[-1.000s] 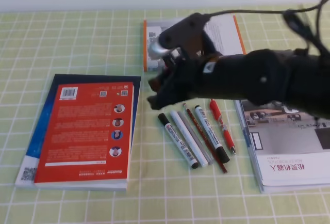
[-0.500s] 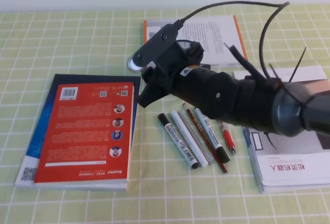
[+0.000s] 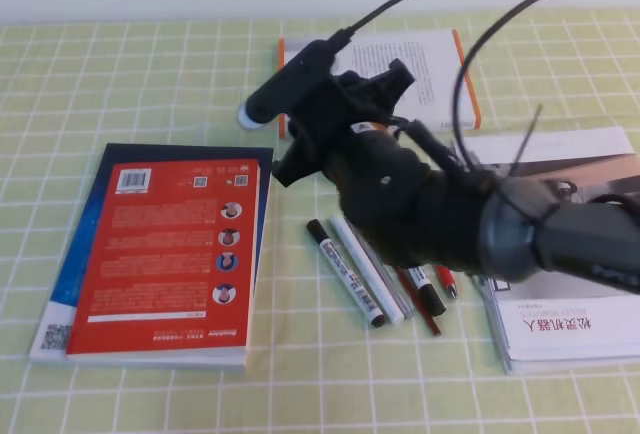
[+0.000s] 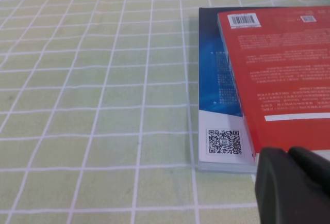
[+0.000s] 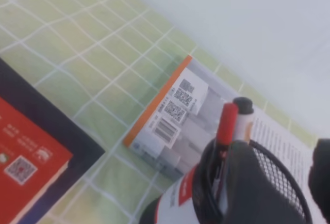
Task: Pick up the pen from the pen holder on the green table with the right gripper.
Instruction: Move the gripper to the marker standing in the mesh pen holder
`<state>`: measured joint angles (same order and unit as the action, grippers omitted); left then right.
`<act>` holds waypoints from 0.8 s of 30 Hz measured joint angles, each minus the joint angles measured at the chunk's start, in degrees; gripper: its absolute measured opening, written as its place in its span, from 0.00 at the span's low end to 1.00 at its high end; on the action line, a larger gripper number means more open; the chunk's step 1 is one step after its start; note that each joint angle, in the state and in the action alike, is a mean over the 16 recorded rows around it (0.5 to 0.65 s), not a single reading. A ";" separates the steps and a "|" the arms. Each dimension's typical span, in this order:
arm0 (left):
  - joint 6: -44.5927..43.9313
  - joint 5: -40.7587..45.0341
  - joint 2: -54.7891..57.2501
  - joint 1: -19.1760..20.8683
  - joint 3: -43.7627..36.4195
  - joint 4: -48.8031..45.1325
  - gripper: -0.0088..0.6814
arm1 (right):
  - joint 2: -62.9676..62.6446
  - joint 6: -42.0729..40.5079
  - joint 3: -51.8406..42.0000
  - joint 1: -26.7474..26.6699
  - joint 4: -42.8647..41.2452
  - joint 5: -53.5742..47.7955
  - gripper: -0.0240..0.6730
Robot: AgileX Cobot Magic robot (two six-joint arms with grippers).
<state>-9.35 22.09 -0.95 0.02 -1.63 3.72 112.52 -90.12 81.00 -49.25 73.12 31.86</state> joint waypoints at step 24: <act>0.00 0.00 0.00 0.00 0.00 0.00 0.01 | 11.46 -17.58 16.12 -1.01 19.91 8.29 0.36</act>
<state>-9.35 22.09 -0.95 0.02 -1.63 3.72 123.98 -107.69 97.12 -50.25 93.02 40.15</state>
